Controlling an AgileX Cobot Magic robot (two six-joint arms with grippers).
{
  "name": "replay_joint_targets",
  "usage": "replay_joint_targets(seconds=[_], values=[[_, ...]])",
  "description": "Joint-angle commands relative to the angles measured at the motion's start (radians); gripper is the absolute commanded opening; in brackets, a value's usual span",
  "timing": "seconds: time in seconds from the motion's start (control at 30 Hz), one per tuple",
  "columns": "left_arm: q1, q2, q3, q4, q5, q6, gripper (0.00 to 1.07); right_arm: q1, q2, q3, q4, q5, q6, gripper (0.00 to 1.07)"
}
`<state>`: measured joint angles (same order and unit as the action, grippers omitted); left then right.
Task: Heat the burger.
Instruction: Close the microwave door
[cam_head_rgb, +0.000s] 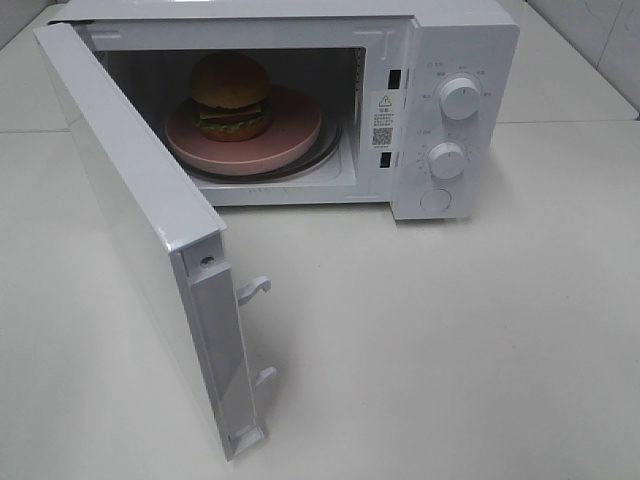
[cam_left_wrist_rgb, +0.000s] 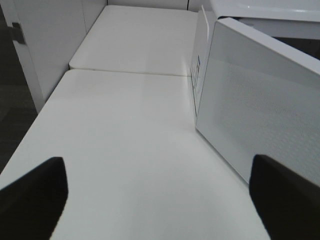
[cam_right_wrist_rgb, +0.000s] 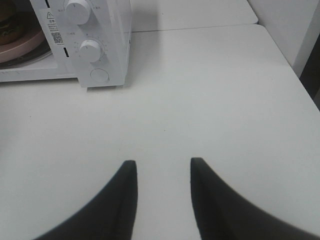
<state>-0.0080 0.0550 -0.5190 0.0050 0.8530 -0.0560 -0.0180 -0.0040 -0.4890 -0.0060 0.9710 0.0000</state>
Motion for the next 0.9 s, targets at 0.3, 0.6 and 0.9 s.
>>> replay_joint_targets(seconds=[0.3, 0.6, 0.9], values=[[-0.004, 0.253, 0.193, 0.034, -0.6, 0.011, 0.0, -0.004, -0.03, 0.001, -0.004, -0.008, 0.0, 0.38], [-0.004, 0.568, 0.277, -0.015, -1.036, -0.079, 0.0, -0.004, -0.03, 0.001, -0.004, -0.008, 0.0, 0.38], [-0.004, 0.985, 0.277, 0.182, -1.503, -0.08, 0.0, -0.004, -0.03, 0.001, -0.004, -0.008, 0.0, 0.38]])
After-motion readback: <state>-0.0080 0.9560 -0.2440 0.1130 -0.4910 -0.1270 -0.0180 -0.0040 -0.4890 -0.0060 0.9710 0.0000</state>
